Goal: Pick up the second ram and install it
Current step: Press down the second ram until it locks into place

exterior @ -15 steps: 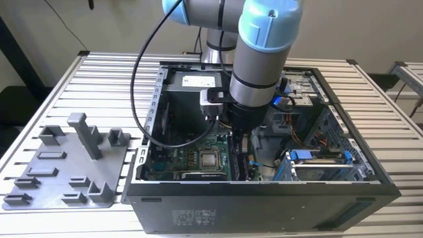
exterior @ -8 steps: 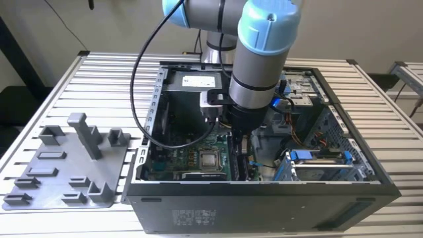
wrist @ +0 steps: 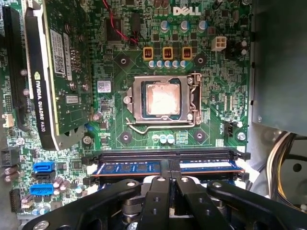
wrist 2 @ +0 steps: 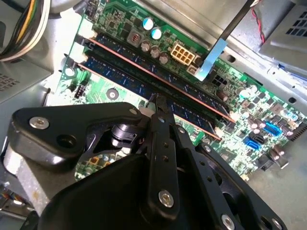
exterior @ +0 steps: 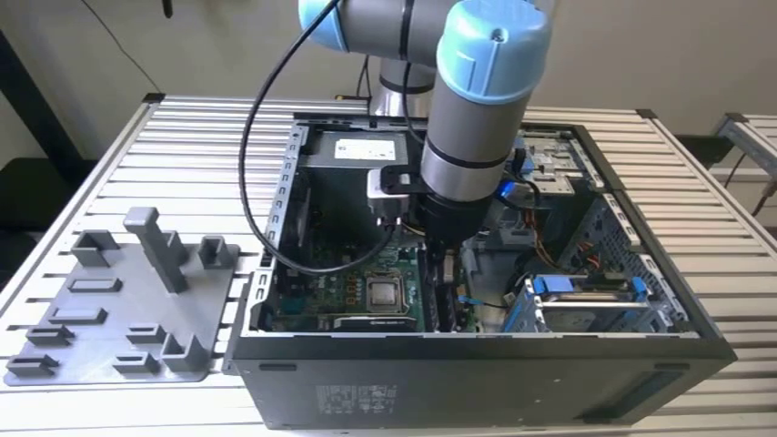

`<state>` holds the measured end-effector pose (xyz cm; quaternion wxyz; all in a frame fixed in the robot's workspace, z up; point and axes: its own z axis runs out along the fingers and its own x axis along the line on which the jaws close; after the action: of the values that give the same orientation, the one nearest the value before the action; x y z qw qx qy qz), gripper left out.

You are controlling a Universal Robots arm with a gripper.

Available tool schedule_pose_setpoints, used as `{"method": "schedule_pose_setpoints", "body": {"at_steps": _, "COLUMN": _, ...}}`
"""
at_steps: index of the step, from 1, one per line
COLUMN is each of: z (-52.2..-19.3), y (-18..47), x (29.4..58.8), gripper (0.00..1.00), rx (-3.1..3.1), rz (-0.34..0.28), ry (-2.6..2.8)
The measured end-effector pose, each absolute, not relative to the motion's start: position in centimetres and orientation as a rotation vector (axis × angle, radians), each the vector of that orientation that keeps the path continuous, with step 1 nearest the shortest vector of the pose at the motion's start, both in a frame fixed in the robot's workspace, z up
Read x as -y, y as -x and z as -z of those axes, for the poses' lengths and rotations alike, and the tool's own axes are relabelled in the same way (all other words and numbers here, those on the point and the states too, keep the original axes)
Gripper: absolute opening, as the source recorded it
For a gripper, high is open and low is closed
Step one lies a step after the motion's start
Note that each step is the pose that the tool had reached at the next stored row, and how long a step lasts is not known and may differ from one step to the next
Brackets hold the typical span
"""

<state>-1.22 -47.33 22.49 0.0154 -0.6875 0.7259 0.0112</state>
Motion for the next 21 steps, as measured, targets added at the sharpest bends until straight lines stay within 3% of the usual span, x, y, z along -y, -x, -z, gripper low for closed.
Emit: {"method": "schedule_pose_setpoints", "body": {"at_steps": 21, "z": -27.5, "y": 1.2, "x": 47.4, "gripper": 0.11, "rx": -2.26, "rz": -0.033, "ry": 2.141}}
